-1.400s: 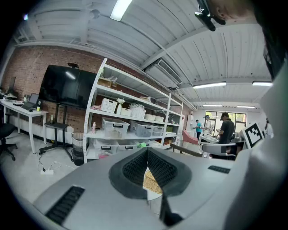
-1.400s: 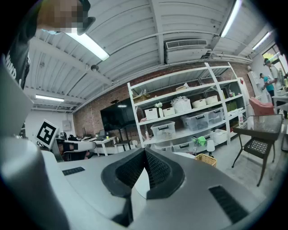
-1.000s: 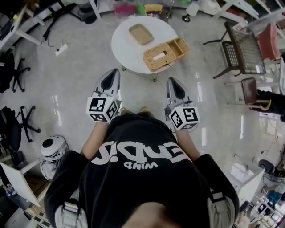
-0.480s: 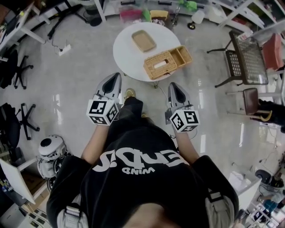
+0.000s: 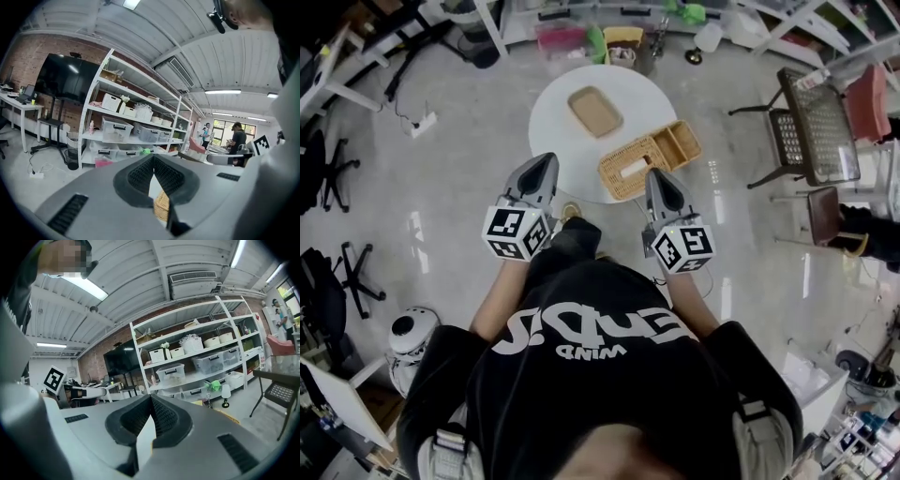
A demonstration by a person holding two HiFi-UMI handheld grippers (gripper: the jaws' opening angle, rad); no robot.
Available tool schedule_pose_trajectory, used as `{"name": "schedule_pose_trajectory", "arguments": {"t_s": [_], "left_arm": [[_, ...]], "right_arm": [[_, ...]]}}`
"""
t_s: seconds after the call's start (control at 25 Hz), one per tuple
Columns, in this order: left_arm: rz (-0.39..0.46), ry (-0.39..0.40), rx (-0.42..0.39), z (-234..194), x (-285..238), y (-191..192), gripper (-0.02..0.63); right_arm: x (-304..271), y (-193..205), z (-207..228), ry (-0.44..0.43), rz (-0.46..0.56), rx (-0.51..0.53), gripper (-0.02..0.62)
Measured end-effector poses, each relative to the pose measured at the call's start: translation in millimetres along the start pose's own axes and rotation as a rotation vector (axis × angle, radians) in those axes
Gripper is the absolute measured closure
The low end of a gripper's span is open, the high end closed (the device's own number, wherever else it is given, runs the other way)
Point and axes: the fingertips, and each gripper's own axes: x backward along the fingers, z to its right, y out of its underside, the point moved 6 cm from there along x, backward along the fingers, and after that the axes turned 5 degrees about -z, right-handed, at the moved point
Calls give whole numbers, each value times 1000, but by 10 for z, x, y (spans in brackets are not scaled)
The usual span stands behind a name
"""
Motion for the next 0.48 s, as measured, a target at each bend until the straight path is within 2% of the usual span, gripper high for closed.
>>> {"name": "schedule_pose_trajectory", "arguments": {"t_s": [0.24,0.48], "left_arm": [[-52,38,-34,-328,-485,-204,604],[-59,84,-44,-435,-782,-380,605]], "right_arm": [[-519,-237,68,33,7,-9,597],[-787,-377,183,71,5,-17,597]]}}
